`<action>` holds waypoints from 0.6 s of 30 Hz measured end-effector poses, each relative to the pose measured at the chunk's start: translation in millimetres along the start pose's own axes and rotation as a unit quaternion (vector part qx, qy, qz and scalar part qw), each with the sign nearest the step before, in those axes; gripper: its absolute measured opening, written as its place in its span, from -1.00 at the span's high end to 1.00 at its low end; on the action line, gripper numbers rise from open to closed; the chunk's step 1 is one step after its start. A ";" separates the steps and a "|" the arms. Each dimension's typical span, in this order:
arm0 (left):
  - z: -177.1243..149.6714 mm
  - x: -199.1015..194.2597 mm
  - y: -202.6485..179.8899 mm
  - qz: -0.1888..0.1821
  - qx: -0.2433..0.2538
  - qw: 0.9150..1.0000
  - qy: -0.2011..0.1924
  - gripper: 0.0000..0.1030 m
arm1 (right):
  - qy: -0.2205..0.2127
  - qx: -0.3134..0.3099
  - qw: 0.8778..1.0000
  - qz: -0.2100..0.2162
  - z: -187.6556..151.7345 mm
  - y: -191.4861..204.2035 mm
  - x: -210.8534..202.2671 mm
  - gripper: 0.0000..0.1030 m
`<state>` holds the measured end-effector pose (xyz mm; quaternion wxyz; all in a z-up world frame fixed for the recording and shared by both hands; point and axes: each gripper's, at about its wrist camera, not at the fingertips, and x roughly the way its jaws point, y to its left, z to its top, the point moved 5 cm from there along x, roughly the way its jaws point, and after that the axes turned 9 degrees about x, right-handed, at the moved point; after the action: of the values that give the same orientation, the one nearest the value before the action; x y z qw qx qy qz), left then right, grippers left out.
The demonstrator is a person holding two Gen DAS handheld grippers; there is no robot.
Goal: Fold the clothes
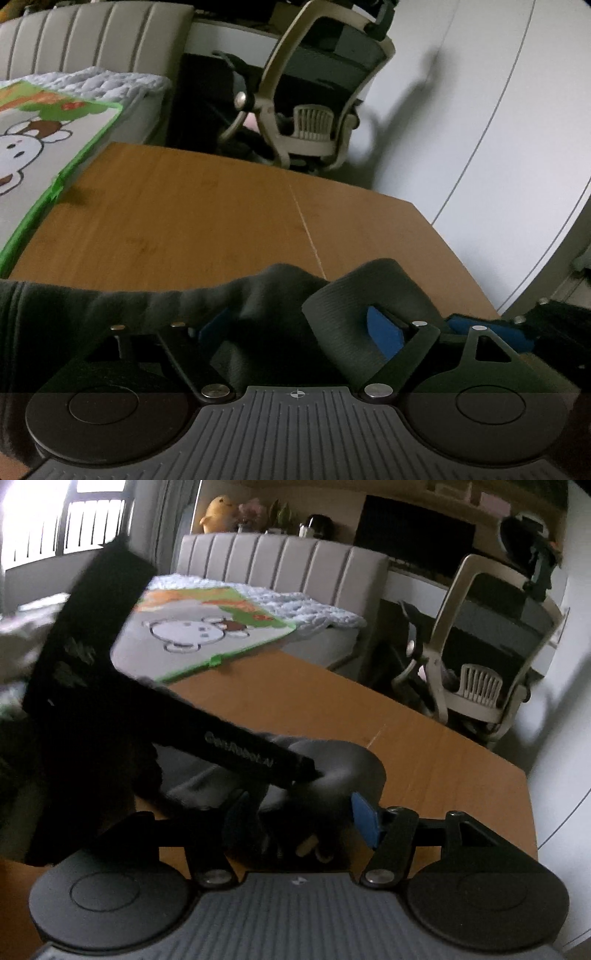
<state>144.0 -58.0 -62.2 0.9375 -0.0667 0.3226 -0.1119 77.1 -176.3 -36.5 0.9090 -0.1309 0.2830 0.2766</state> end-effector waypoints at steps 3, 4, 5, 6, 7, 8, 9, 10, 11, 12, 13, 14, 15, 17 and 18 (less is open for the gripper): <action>2.2 -7.9 9.0 0.003 -0.016 1.000 -0.008 -0.65 | 0.009 -0.026 1.000 -0.015 -4.2 6.9 9.1 -0.21; 4.5 -11.3 11.8 0.003 -0.022 1.000 -0.014 -0.65 | 0.012 -0.037 0.999 -0.019 -5.3 8.6 12.2 -0.21; 6.9 -13.6 13.2 0.001 -0.027 0.999 -0.019 -0.65 | 0.014 -0.052 0.998 -0.023 -5.7 10.0 15.7 -0.21; 9.2 -14.5 13.2 -0.002 -0.030 0.999 -0.022 -0.66 | 0.015 -0.074 0.997 -0.029 -7.7 15.4 15.7 -0.21; 11.6 -15.6 13.2 -0.006 -0.032 0.999 -0.025 -0.67 | 0.014 -0.103 0.994 -0.037 -11.2 23.2 15.4 -0.21; 13.3 -15.5 11.8 -0.009 -0.031 0.999 -0.027 -0.67 | 0.011 -0.132 0.990 -0.042 -15.2 30.8 16.2 -0.21; 13.3 -13.3 8.3 -0.010 -0.023 0.999 -0.024 -0.68 | 0.008 -0.150 0.988 -0.041 -18.1 36.5 16.1 -0.22; 12.2 -10.0 4.5 -0.009 -0.013 1.000 -0.019 -0.68 | 0.005 -0.160 0.986 -0.037 -20.0 40.8 15.5 -0.22; 10.0 -5.9 1.2 -0.005 -0.002 1.000 -0.013 -0.68 | 0.003 -0.160 0.987 -0.030 -20.3 42.5 14.8 -0.22; 7.1 -1.8 -0.2 0.003 0.006 1.000 -0.007 -0.74 | 0.002 -0.153 0.988 -0.022 -19.4 42.4 13.9 -0.23; 4.9 1.0 0.4 0.010 0.009 1.000 -0.005 -0.83 | 0.002 -0.142 0.990 -0.014 -18.3 40.4 13.5 -0.23; 3.8 2.9 1.8 0.013 0.008 1.000 -0.003 -0.84 | 0.002 -0.120 0.993 -0.005 -17.5 34.4 11.9 -0.23; 3.4 3.9 3.2 0.011 0.005 1.000 -0.001 -0.84 | 0.001 -0.091 0.996 0.006 -16.8 26.5 9.1 -0.23; 3.4 4.6 3.6 0.015 0.010 1.000 0.000 -0.84 | 0.000 -0.035 0.999 0.028 -15.3 10.7 3.6 -0.23; 3.0 5.0 3.5 0.017 0.013 1.000 0.000 -0.84 | 0.000 -0.006 0.999 0.039 -14.4 2.8 0.8 -0.23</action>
<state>150.3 -55.7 -63.5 0.9402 -0.0488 0.3218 -0.1001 69.7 -179.4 -48.8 0.8969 -0.1253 0.2858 0.3135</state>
